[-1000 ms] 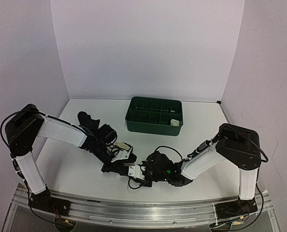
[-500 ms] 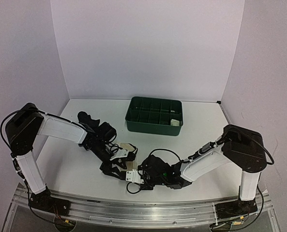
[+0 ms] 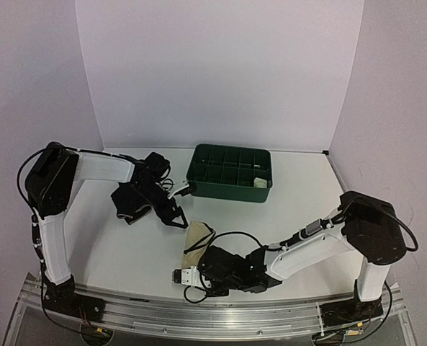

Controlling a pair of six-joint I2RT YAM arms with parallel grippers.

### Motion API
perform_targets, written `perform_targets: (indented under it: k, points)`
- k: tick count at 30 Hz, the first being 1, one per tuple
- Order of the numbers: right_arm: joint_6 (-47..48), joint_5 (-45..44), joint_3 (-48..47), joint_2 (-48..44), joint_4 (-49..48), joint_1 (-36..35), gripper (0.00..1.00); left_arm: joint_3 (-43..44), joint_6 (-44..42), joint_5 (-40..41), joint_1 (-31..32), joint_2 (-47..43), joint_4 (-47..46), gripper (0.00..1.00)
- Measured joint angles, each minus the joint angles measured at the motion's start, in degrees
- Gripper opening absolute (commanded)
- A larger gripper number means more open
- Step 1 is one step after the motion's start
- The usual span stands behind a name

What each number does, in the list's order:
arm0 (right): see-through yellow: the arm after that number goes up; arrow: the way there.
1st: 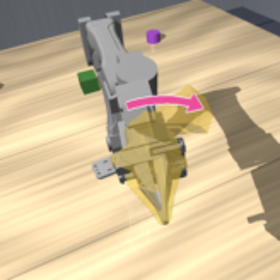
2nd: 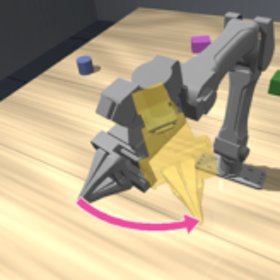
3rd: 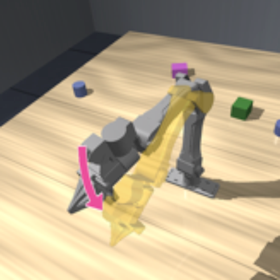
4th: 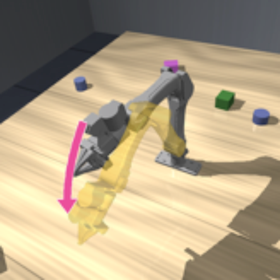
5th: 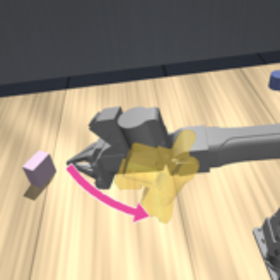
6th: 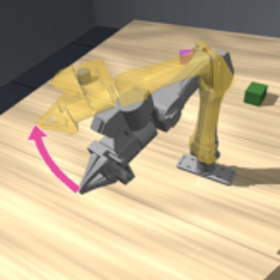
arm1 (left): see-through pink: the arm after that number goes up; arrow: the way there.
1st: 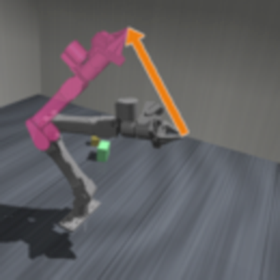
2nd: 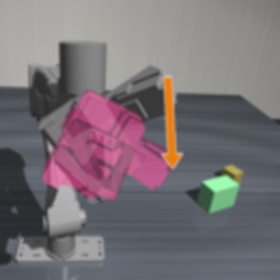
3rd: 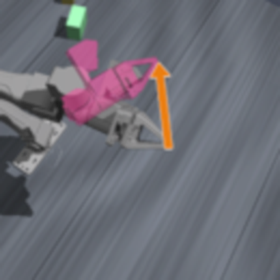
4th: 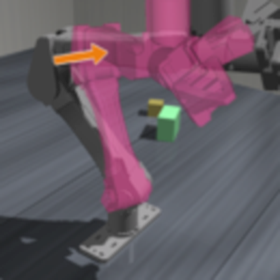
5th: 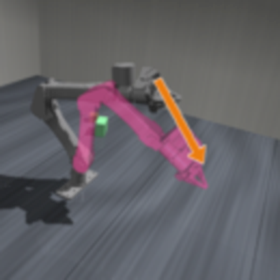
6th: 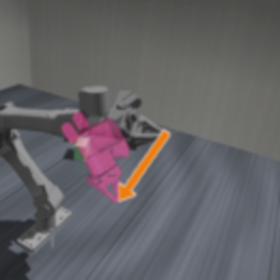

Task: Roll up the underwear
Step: Roll the underwear to the center of the board.

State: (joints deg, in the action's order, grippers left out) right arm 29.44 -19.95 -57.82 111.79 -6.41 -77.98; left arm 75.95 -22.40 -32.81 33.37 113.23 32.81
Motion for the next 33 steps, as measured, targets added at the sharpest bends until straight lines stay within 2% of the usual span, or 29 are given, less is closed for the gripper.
perform_targets:
  k: [2,4,8,12,19,24,27,30,33]
  points:
    - [-1.10,0.50,-1.15,0.00,2.52,-0.17,0.00,0.06,3.82,2.08,0.98,2.20,-0.83,0.55]
    - [-2.41,1.49,-2.30,0.00,5.18,-0.20,0.00,0.05,5.97,3.44,2.19,3.17,-2.42,0.49]
    - [-5.76,5.29,-4.93,0.00,10.82,-0.04,0.00,0.04,8.71,4.79,5.22,3.21,-5.55,0.48]
    - [-11.17,12.84,-7.21,0.08,15.22,1.39,0.00,-0.01,10.41,4.73,6.78,3.32,-7.56,0.47]
    - [-22.76,30.44,-11.11,2.62,19.30,8.55,0.00,-1.50,10.53,0.19,2.55,1.48,-9.47,0.48]
    - [-31.00,42.47,-13.84,5.92,20.43,13.28,0.00,-4.75,7.85,-5.92,-1.50,-4.62,-8.29,0.46]
    - [-37.20,50.77,-15.95,9.00,20.88,16.20,0.00,-9.61,0.87,-8.43,-3.81,-10.88,-8.99,0.47]
    - [-42.58,58.94,-17.86,12.23,20.91,18.79,0.00,-18.78,-10.27,-9.31,-4.41,-22.72,-8.84,0.58]
    - [-46.80,65.39,-18.90,14.68,20.72,20.53,0.00,-27.61,-19.84,-6.31,1.64,-33.30,-12.21,0.68]
